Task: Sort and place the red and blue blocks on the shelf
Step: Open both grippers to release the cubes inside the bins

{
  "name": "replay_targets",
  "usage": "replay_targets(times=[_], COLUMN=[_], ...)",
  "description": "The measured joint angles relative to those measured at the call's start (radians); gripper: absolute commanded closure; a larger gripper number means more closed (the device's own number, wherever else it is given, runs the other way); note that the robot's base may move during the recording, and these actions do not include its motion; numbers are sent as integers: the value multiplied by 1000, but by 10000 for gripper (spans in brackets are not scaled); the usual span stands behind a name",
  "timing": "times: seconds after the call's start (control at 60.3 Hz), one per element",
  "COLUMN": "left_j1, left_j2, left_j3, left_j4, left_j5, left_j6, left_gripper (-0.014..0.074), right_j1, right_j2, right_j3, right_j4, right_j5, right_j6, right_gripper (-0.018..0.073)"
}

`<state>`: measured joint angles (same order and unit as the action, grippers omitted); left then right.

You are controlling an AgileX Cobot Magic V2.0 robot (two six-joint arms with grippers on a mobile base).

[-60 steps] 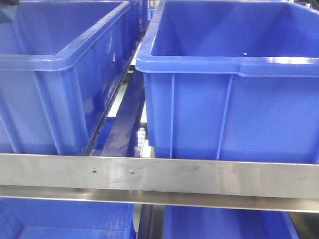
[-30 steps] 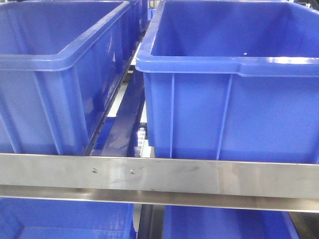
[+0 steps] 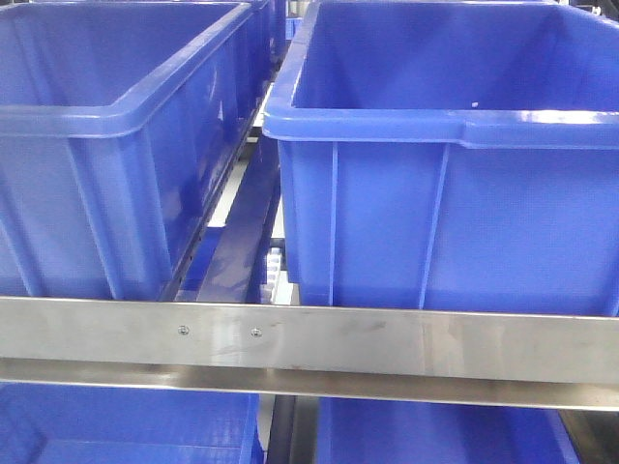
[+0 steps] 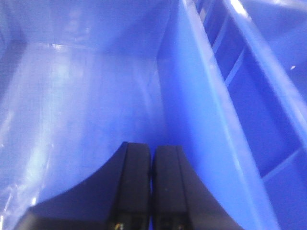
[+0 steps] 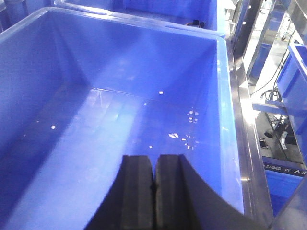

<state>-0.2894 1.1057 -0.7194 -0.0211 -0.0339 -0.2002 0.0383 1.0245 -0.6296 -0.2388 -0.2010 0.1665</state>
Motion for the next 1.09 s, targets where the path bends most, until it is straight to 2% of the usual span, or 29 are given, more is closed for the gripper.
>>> replay_targets(times=[0.232, 0.746, 1.094], left_j1=[0, 0, 0], left_j2=[-123, -500, -554], left_j3=[90, 367, 408], left_j4=[0, 0, 0], left_j5=[0, 34, 41], left_j6=[0, 0, 0], left_gripper=[465, 465, 465], right_j1=[0, 0, 0], right_j2=[-147, -597, -692], right_j3=[71, 275, 320], right_j4=[0, 11, 38], right_j5=[40, 308, 343], right_j6=[0, 0, 0], right_gripper=[510, 510, 510])
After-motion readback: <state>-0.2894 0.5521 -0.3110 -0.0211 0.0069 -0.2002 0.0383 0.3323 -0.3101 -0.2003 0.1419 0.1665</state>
